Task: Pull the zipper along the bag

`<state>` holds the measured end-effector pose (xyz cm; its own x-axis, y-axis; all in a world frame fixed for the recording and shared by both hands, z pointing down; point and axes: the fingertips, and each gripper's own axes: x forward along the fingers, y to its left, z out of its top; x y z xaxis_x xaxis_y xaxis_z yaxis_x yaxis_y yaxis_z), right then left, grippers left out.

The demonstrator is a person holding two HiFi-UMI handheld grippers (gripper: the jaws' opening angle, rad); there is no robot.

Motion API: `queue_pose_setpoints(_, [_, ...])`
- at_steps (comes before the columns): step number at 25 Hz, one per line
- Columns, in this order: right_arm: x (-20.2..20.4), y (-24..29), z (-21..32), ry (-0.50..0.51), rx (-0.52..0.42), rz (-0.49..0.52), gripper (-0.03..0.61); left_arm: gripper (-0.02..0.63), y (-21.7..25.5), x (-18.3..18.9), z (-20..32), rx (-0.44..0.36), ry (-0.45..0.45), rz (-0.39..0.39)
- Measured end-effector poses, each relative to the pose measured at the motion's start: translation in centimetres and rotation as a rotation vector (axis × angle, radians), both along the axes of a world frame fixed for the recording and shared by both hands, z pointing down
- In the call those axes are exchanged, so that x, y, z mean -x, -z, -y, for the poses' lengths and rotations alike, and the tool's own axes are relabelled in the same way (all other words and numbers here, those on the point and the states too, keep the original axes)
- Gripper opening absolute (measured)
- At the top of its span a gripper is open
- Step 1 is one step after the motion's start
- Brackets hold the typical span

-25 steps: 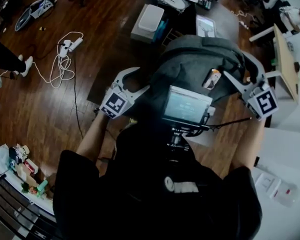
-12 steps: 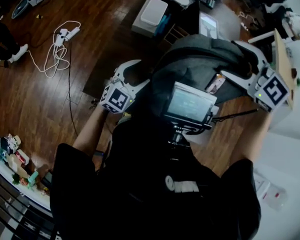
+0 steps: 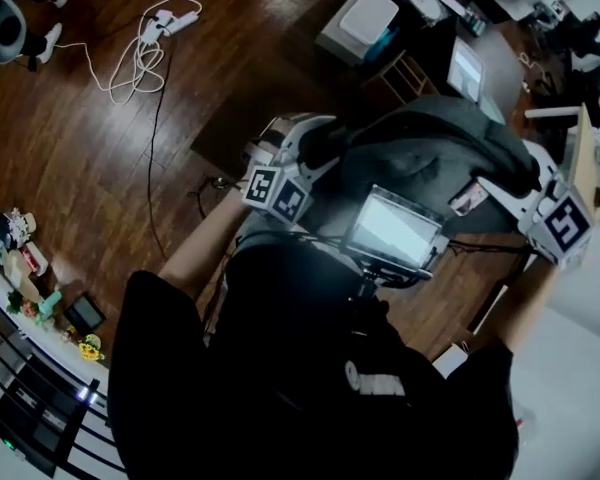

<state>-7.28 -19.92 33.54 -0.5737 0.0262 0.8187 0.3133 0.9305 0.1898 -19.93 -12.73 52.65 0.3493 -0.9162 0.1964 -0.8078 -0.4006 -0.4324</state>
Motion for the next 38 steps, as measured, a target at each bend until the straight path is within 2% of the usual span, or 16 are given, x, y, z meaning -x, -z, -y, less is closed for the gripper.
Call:
queue_pose_setpoints(4, [-0.1,-0.1,0.5,-0.013,-0.036,0.011,0.252,0.267,-0.1,0.3,0.0,-0.072,0.117,-0.024])
queue_pose_setpoints(6, [0.0,-0.1,0.4,-0.020,-0.037,0.018,0.250,0.241,-0.3,0.4,0.0,-0.103,0.168,-0.004])
queue_pose_setpoints(9, [-0.1,-0.1,0.4,-0.027,-0.032,0.021,0.250,0.241,-0.7,1.5,0.5,-0.112,0.263,0.030])
queue_pose_setpoints(10, [-0.1,-0.1,0.2,-0.026,-0.027,0.019,0.250,0.241,-0.7,1.6,0.7,-0.116,0.269,0.042])
queue_pose_setpoints(14, [0.1,-0.1,0.2,-0.030,-0.021,0.023,0.250,0.241,-0.5,1.1,0.7,-0.146,0.209,0.114])
queue_pose_setpoints(20, [0.3,-0.2,0.4,-0.024,-0.037,0.043,0.253,0.241,0.6,0.3,0.3,-0.180,0.155,0.099])
queue_pose_setpoints(21, [0.3,-0.2,0.3,-0.022,-0.037,0.042,0.253,0.220,0.3,-0.1,0.5,-0.168,0.126,0.110])
queue_pose_setpoints(24, [0.3,-0.4,0.4,-0.017,-0.040,0.040,0.253,0.007,-0.8,-1.6,1.0,-0.139,0.035,0.159])
queue_pose_setpoints(26, [0.2,-0.5,0.6,-0.018,-0.050,0.046,0.255,0.006,-0.8,-1.8,1.2,-0.137,0.014,0.166])
queue_pose_setpoints(33, [0.6,-0.4,0.7,-0.028,-0.079,0.041,0.261,0.006,1.5,0.1,-0.1,-0.069,-0.035,0.105])
queue_pose_setpoints(36, [1.0,-0.3,0.4,-0.018,-0.101,0.041,0.264,0.008,4.5,0.8,0.2,-0.053,-0.023,0.015])
queue_pose_setpoints(38, [1.2,-0.2,0.3,-0.003,-0.110,0.039,0.264,0.008,7.1,0.8,0.7,-0.061,-0.018,-0.017])
